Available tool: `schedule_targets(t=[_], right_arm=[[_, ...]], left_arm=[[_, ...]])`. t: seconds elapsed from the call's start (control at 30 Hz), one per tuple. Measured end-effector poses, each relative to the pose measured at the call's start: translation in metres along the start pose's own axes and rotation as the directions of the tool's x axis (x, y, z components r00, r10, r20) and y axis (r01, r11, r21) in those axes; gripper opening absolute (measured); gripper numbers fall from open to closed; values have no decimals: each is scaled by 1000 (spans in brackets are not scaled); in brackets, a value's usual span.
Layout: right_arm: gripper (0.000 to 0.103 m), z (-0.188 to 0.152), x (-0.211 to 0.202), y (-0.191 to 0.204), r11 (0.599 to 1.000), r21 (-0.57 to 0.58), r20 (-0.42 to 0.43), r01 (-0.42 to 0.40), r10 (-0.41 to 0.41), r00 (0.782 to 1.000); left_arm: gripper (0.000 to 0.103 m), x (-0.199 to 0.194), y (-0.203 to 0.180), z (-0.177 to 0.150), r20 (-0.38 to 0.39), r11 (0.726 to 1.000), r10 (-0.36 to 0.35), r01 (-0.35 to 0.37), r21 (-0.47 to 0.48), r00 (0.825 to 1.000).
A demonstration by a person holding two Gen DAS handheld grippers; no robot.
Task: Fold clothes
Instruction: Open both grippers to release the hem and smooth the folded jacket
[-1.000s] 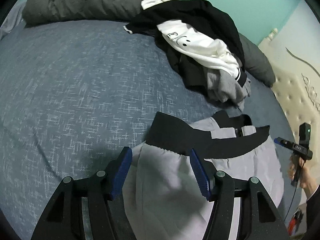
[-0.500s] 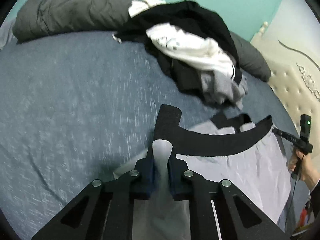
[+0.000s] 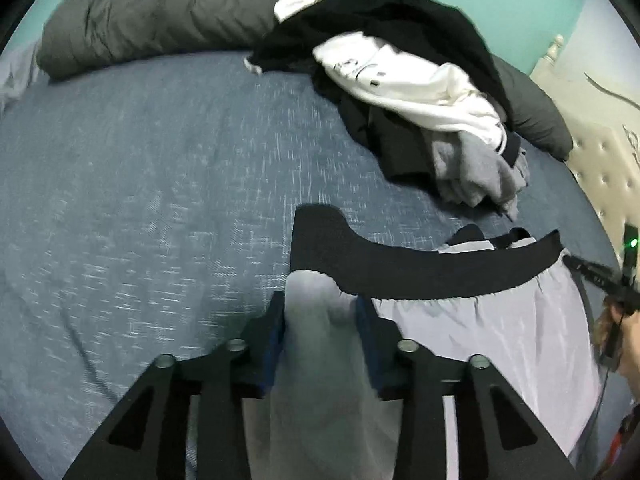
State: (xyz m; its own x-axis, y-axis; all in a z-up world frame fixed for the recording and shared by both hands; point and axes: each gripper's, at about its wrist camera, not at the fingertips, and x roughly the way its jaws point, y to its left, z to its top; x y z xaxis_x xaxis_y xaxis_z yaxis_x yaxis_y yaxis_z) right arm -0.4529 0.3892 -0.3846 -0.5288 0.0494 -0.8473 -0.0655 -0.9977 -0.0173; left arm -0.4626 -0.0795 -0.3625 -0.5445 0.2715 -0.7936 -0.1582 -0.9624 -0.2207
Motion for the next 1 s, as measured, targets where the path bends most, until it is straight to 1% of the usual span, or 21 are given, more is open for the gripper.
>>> schedule_targets(t=[0.07,0.1,0.17,0.27,0.3,0.37,0.4,0.5,0.57,0.67,0.7,0.77,0.83,0.9,1.0], right_arm=[[16,-2,-16,-3,999,32,50,15,-16,999],[17,-3,-25,-4,999,47,74,19,-22,997],[17,-8,-50,3,998,56,118,-42,35,992],[18,-17,-88,13,989,64,183,-132,118,976],[18,-20,-101,17,984,66,204,-164,148,968],[18,-37,-122,34,960,74,221,-270,248,943],[18,-51,-134,48,944,80,217,-320,297,930],[18,-90,-152,83,909,64,191,-411,393,899],[18,-115,-156,108,889,51,160,-455,442,883],[17,-150,-154,138,883,50,107,-467,460,881],[17,-159,-148,146,877,73,86,-475,469,879],[17,-169,-140,158,877,97,61,-470,466,882],[17,-176,-131,167,880,107,49,-463,460,887],[17,-181,-123,176,887,121,29,-445,445,895],[16,-188,-110,183,910,125,1,-396,399,917]], left_arm=[[57,-20,1,0,39,1000,11,-11,0,999],[58,-31,2,-1,55,1000,-1,2,-14,999],[59,-53,5,-5,84,998,-30,34,-52,996],[61,-81,4,-19,116,992,-66,78,-98,991],[61,-91,4,-24,124,990,-78,91,-110,989],[61,-107,1,-39,140,986,-102,118,-116,985],[61,-114,-2,-48,148,985,-111,128,-117,983],[63,-132,-10,-79,165,980,-128,150,-129,978],[64,-141,-18,-104,157,976,-154,175,-131,975],[64,-151,-25,-136,154,972,-171,193,-138,973],[64,-153,-26,-147,152,969,-177,199,-143,972],[64,-157,-27,-169,145,965,-188,210,-156,971],[64,-159,-23,-190,144,961,-182,207,-185,973],[64,-159,-17,-207,147,955,-176,205,-216,973],[64,-156,-8,-222,150,947,-178,210,-242,973]])
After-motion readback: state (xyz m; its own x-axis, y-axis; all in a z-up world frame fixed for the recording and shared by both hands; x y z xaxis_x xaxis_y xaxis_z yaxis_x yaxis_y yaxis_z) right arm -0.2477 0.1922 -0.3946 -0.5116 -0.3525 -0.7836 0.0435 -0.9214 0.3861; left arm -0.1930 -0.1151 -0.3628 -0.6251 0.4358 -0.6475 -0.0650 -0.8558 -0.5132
